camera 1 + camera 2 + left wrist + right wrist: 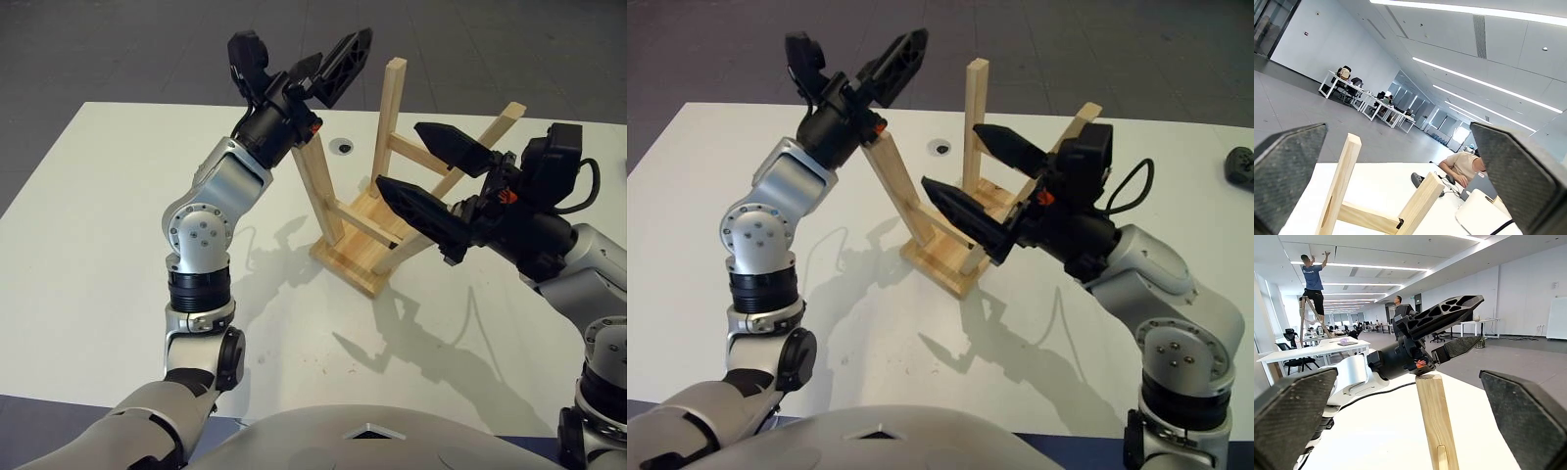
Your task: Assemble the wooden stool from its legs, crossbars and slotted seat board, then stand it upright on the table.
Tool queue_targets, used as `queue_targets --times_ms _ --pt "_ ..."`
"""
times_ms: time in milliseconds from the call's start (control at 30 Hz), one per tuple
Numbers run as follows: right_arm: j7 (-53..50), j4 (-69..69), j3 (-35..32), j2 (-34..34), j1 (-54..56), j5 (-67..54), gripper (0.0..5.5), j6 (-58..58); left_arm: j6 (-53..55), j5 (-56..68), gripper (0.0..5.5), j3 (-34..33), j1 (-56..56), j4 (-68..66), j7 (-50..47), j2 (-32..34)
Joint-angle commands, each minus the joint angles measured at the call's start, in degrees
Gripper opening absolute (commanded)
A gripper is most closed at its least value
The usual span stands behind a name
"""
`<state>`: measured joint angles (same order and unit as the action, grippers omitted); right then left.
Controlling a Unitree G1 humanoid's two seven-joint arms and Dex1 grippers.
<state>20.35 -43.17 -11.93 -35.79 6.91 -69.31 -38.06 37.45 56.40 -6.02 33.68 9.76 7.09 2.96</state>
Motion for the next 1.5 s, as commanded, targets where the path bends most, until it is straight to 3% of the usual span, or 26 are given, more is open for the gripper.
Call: queue_targets --times_ms 33,200,300,500,1133,1300,1500 --pt "-3.52 3.26 0.86 0.77 1.84 -2.89 5.4 -1.34 3.54 0.31 5.39 -1.86 -1.64 -2.86 -2.01 0.94" --pt "-13.06 8.31 -5.95 0.52 8.91 -24.93 5.4 2.27 2.49 12.5 5.39 -11.76 7.74 0.7 -8.29 2.38" --pt "-4.38 8.24 -9.52 -7.24 2.94 -26.56 5.4 -4.06 2.19 18.12 5.39 -17.24 12.36 -0.83 -11.21 6.31" --pt "11.54 4.96 -11.14 -17.48 -8.6 -12.68 5.4 -9.77 3.13 17.81 5.39 -20.69 11.32 -4.11 -11.1 14.0" --pt "19.15 4.61 -2.93 -16.17 -11.82 16.18 2.35 -0.21 2.45 15.56 5.4 -15.22 3.61 -0.31 -13.19 9.81" --pt "27.89 10.04 5.19 -19.11 -8.61 31.47 2.13 10.28 2.4 13.94 5.4 -14.51 2.41 -0.31 -12.43 10.33" --pt "42.78 20.87 11.84 -20.12 -2.53 38.81 2.12 23.06 3.14 12.03 5.4 -14.63 2.46 -2.7 -9.66 12.61"
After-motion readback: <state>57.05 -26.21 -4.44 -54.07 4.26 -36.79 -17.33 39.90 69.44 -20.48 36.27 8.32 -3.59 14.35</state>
